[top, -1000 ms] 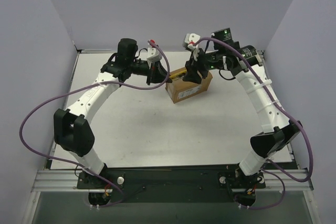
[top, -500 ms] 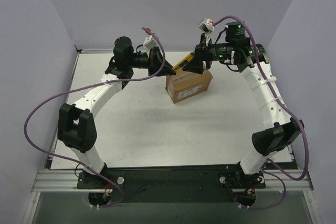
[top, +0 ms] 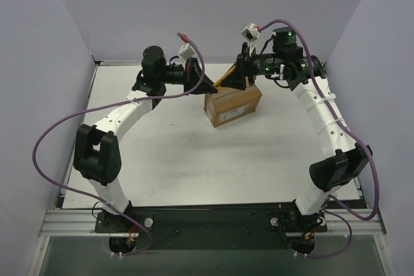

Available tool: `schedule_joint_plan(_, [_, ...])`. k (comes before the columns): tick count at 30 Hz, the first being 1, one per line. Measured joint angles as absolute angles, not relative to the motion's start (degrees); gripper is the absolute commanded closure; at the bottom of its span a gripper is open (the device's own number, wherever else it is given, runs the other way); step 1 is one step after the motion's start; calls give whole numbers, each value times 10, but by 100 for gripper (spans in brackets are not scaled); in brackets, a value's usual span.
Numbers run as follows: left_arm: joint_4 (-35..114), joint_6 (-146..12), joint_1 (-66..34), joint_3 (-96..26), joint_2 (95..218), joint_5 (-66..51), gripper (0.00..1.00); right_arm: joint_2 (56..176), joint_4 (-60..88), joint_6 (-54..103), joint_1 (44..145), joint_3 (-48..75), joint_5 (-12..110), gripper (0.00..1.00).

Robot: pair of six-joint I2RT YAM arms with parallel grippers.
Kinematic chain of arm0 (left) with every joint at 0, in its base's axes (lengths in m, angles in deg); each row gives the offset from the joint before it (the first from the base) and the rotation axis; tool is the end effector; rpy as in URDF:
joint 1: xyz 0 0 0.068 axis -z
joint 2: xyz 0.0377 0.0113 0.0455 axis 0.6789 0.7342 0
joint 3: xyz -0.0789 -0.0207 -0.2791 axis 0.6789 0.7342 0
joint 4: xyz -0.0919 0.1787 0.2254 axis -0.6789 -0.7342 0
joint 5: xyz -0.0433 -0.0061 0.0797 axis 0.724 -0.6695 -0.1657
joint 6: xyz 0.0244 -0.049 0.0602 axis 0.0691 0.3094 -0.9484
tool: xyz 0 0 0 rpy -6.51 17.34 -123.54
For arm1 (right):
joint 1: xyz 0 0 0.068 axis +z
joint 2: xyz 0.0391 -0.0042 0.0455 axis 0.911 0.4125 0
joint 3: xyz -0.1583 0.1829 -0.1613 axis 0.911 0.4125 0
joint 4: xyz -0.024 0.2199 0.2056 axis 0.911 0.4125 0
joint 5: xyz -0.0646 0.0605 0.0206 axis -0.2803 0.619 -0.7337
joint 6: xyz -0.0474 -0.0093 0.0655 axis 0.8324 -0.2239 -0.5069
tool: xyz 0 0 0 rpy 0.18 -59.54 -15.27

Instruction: Unpack the express box

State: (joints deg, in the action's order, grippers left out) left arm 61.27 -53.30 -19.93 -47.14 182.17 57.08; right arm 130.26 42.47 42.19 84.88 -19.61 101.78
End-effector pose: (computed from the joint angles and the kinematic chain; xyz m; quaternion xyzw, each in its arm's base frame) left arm 0.3989 -0.2411 0.3757 0.4335 0.5432 -0.6053 0.3881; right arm 0.3748 0.1956 0.4889 -0.4693 0.5902 0.4373 0.4901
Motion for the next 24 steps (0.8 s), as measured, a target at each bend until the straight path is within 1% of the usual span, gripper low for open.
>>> schedule_joint_plan(6, [617,-522,-198,-474,1823,573,100,1303,422,421,853,-192,1018,59])
schedule_joint_plan(12, [619,-517,-196,-478,1823,579,100,1303,422,423,857,-192,1017,79])
schedule_joint_plan(13, [619,-517,-195,-479,1824,582,100,1303,422,424,859,-192,1017,86])
schedule_joint_plan(16, [619,-517,-196,-480,1824,587,100,1303,424,435,860,-192,1017,97])
schedule_joint_plan(17, [619,-517,-196,-480,1825,589,100,1303,425,438,860,-191,1016,100])
schedule_joint_plan(19, [619,-517,-196,-480,1826,592,100,1303,429,450,861,-190,1016,100])
schedule_joint_plan(20, [619,-519,-196,-480,1828,592,92,1303,431,453,861,-189,1015,100])
schedule_joint_plan(21, [616,-522,-196,-480,1829,591,79,1303,432,456,861,-187,1012,100])
schedule_joint_plan(23, [601,-536,-196,-480,1830,579,59,1302,430,454,857,-181,998,100])
schedule_joint_plan(24, [585,-545,-196,-480,1830,560,58,1300,422,450,855,-175,985,100])
